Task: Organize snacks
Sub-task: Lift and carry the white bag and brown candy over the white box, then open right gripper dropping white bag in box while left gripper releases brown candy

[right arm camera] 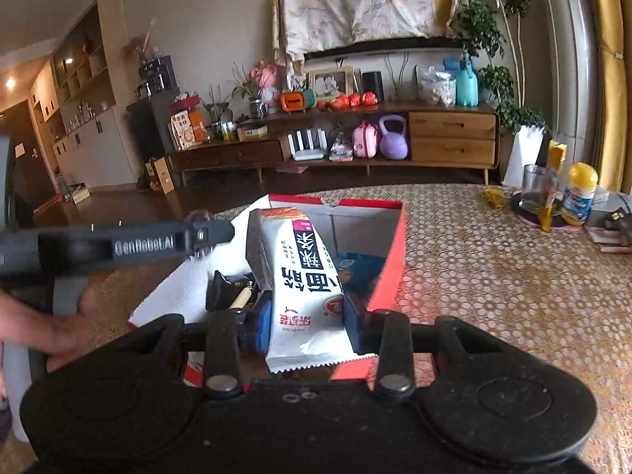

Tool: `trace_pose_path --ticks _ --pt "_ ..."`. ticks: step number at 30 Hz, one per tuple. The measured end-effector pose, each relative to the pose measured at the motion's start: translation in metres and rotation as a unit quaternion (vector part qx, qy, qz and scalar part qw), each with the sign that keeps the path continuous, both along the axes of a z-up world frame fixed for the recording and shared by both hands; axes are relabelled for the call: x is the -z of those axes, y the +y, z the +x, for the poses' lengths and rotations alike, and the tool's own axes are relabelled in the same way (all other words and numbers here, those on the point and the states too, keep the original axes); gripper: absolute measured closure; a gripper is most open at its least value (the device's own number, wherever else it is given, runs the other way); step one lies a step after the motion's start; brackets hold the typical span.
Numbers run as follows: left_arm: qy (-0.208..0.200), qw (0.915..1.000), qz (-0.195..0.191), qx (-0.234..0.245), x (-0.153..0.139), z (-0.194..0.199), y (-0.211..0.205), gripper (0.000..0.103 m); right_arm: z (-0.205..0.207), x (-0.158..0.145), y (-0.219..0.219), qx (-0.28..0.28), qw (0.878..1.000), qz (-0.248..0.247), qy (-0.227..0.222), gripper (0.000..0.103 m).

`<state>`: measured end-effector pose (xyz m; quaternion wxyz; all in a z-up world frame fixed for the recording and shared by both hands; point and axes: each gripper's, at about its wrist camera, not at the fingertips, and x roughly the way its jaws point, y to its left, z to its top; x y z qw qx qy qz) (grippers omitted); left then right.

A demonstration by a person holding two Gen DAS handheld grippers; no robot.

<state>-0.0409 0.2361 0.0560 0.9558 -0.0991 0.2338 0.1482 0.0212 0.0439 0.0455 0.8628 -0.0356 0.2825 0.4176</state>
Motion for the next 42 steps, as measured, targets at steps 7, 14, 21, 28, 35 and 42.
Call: trace_pose_path --ticks 7,14,21,28,35,42 --pt "0.031 0.9994 0.003 0.012 -0.008 0.03 0.036 0.061 0.007 0.013 0.025 -0.012 1.0 -0.017 0.02 0.068" --pt "0.073 0.9966 -0.013 0.036 0.004 0.075 0.061 0.061 0.013 0.019 0.051 -0.021 0.998 -0.056 0.019 0.068" --pt "0.131 0.9902 -0.025 0.04 0.031 0.124 0.075 0.061 0.03 0.031 0.076 -0.026 0.995 -0.094 0.018 0.067" --pt "0.179 0.9828 -0.034 0.028 0.061 0.156 0.08 0.061 0.042 0.042 0.088 -0.027 0.992 -0.117 0.027 0.067" --pt "0.195 0.9796 -0.043 0.019 0.079 0.165 0.08 0.06 0.043 0.044 0.092 -0.031 0.991 -0.128 0.019 0.065" --pt "0.181 0.9811 -0.066 0.013 0.078 0.162 0.078 0.045 0.036 0.04 0.09 -0.033 0.99 -0.134 0.004 0.049"
